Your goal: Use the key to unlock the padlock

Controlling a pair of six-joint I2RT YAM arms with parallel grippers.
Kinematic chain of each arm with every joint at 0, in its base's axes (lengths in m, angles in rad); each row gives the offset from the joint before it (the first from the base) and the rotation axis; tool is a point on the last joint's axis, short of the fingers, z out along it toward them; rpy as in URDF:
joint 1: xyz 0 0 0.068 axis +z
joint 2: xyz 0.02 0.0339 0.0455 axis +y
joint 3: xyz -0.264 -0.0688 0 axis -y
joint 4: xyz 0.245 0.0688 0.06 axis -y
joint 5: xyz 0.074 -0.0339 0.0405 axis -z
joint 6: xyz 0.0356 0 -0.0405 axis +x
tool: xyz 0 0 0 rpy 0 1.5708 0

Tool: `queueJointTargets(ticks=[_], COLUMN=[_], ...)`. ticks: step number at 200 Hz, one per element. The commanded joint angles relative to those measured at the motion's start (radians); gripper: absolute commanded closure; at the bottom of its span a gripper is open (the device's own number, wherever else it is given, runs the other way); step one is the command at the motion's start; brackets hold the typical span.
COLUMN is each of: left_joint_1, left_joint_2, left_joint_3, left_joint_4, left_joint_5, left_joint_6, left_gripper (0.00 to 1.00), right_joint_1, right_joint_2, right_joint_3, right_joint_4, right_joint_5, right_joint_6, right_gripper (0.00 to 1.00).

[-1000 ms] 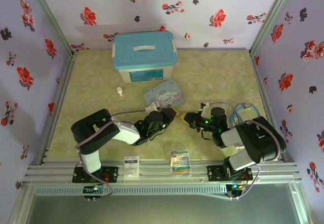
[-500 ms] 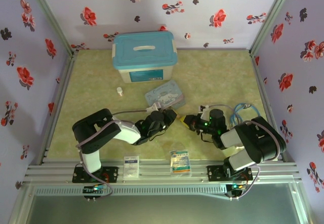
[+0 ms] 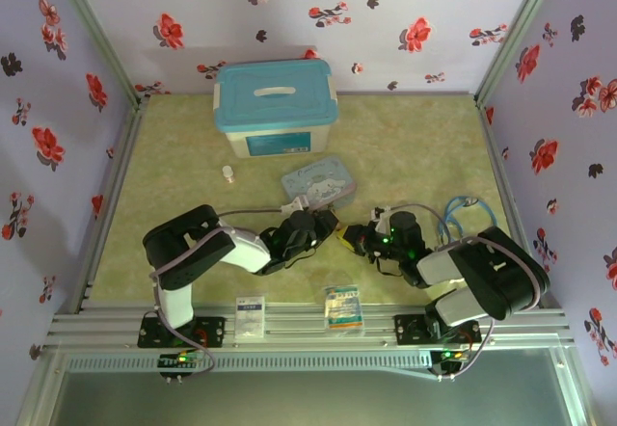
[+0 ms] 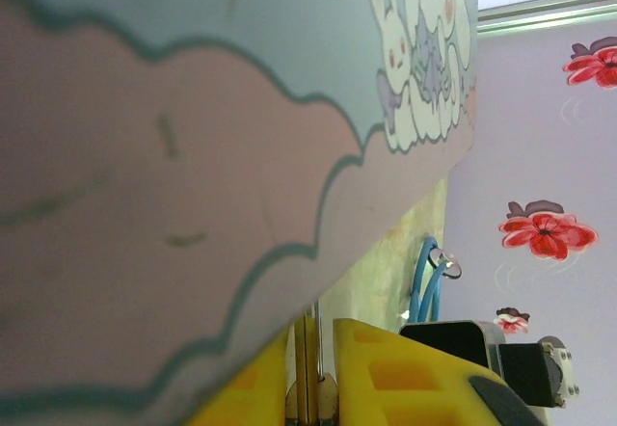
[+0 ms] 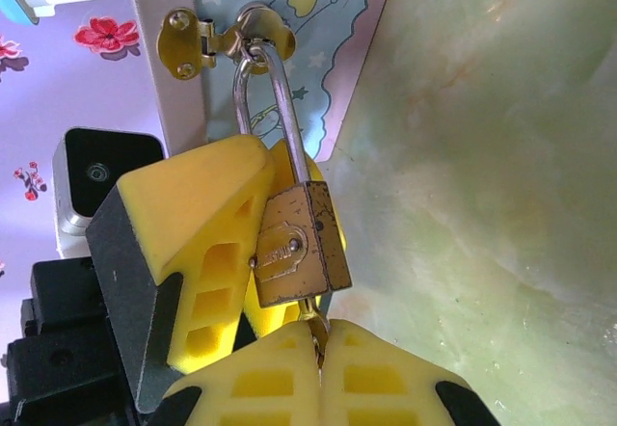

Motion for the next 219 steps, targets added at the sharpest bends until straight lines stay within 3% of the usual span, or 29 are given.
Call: queueJointTargets(ticks=[1, 67, 86, 95, 139, 164, 177, 194, 219], left_joint_1=[-0.016, -0.019, -0.024, -0.024, -0.029, -0.034, -0.034, -0.034, -0.033], left_joint_2=[0.013, 0.063, 0.058, 0.063, 0.082, 0.087, 0.079, 0.068, 0.065], left_joint_3=[0.049, 0.057, 0.053, 0.047, 0.009, -0.016, -0.023, -0.029, -0.031], left_joint_4=[0.045, 0.103, 0.114, 0.140, 0.244, 0.302, 0.303, 0.292, 0.292], left_joint_5=[0.076, 0.096, 0.092, 0.091, 0.078, 0.058, 0.059, 0.055, 0.055], left_joint_6=[0.028, 0.003, -0.007, -0.020, -0.063, -0.082, -0.077, -0.067, -0.066], left_gripper=[0.85, 0.94, 0.98, 1.00, 1.00, 1.00, 1.00, 1.00, 1.00], right_joint_1=[0.028, 0.025, 0.073, 0.082, 0.040, 0.038, 0.042, 0.058, 0.073], right_joint_2=[-0.011, -0.019, -0.112, -0.141, -0.058, 0.104, 0.134, 0.112, -0.002], right_joint_3=[0.001, -0.008, 0.042, 0.052, 0.027, -0.004, 0.019, 0.034, 0.074], right_joint_4=[0.084, 0.133, -0.104, -0.132, 0.129, 0.427, 0.433, 0.370, 0.015], right_joint_5=[-0.029, 0.080, 0.182, 0.199, 0.151, 0.165, 0.150, 0.168, 0.205], right_joint_6=[-0.003, -0.021, -0.111, -0.105, 0.110, 0.257, 0.253, 0.195, 0.004], right_gripper=[1.00, 1.00, 1.00, 1.00, 1.00, 1.00, 1.00, 1.00, 1.00])
